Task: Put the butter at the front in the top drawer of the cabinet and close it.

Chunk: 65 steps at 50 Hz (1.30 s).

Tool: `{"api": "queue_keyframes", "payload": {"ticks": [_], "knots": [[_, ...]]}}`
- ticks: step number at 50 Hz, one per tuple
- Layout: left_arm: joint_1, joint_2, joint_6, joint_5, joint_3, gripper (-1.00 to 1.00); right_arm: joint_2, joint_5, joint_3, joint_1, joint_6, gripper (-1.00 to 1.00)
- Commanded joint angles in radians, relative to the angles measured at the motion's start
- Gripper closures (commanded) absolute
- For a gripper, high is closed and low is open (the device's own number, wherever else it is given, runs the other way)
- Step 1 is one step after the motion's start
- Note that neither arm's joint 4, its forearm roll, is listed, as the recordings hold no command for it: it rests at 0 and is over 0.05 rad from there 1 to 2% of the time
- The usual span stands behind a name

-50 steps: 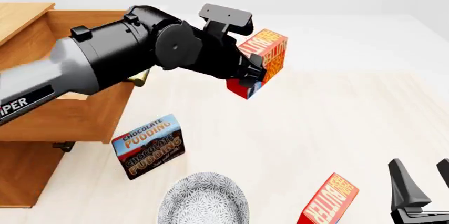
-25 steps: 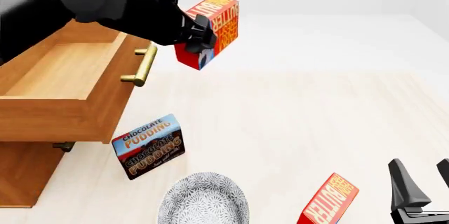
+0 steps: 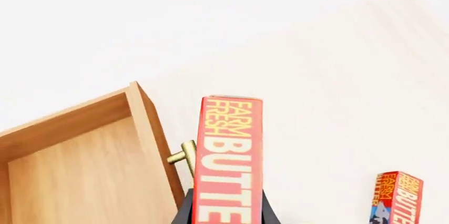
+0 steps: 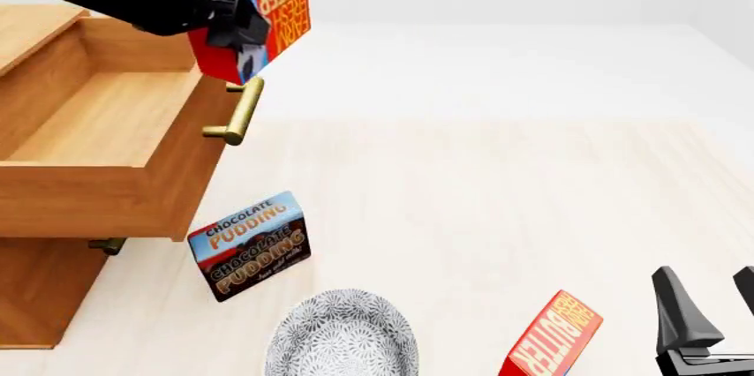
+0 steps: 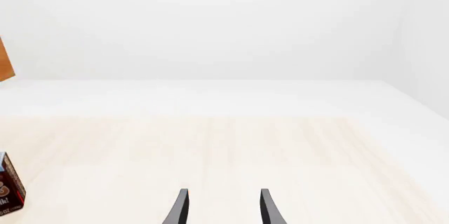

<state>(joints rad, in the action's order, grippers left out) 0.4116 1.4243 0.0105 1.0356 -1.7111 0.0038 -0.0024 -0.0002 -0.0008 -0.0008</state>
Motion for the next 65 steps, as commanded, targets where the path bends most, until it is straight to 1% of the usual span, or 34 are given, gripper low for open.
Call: {"api": "queue_keyframes", "payload": {"ticks": [1, 7, 19, 26, 31, 34, 36, 37, 39, 42, 47, 48, 51, 52, 59, 65], "knots": [[-0.073, -0.051, -0.025, 0.065, -0.042, 1.0, 0.001, -0.001, 0.0, 0.0, 0.0, -1.0], [-0.093, -0.07, -0.02, 0.08, -0.051, 1.0, 0.0, -0.001, 0.0, 0.0, 0.0, -1.0], [-0.199, -0.127, -0.027, 0.127, -0.053, 1.0, 0.001, -0.001, 0.0, 0.0, 0.0, -1.0], [-0.231, -0.143, -0.027, 0.128, -0.038, 1.0, 0.001, -0.001, 0.0, 0.0, 0.0, -1.0], [-0.27, -0.165, -0.02, 0.128, -0.022, 1.0, 0.0, -0.001, 0.0, 0.0, 0.0, -1.0], [-0.315, -0.184, -0.024, 0.137, -0.016, 1.0, 0.001, -0.001, 0.0, 0.0, 0.0, -1.0], [-0.322, -0.19, -0.021, 0.14, -0.016, 1.0, 0.001, -0.001, 0.0, 0.0, 0.0, -1.0], [-0.346, -0.196, -0.025, 0.142, -0.015, 1.0, 0.001, -0.001, 0.0, 0.0, 0.0, -1.0], [-0.349, -0.202, -0.015, 0.14, -0.008, 1.0, 0.001, -0.001, 0.0, 0.0, 0.0, -1.0], [-0.387, -0.215, -0.019, 0.131, 0.016, 1.0, 0.001, -0.001, 0.0, 0.0, 0.0, -1.0], [-0.405, -0.225, -0.015, 0.112, 0.048, 1.0, 0.001, 0.0, 0.0, 0.0, 0.0, -1.0], [-0.429, -0.234, -0.018, 0.109, 0.059, 1.0, 0.0, -0.001, 0.0, 0.0, 0.0, -1.0], [-0.434, -0.239, -0.016, 0.103, 0.06, 1.0, 0.001, -0.001, 0.0, 0.0, 0.0, -1.0], [-0.454, -0.241, -0.018, 0.092, 0.084, 1.0, 0.0, -0.001, 0.0, 0.0, 0.0, -1.0], [-0.478, -0.248, -0.011, 0.069, 0.119, 1.0, 0.001, -0.001, 0.0, 0.0, 0.0, -1.0], [-0.506, -0.252, -0.025, 0.039, 0.158, 1.0, 0.001, 0.0, 0.0, 0.0, 0.0, -1.0]]}}
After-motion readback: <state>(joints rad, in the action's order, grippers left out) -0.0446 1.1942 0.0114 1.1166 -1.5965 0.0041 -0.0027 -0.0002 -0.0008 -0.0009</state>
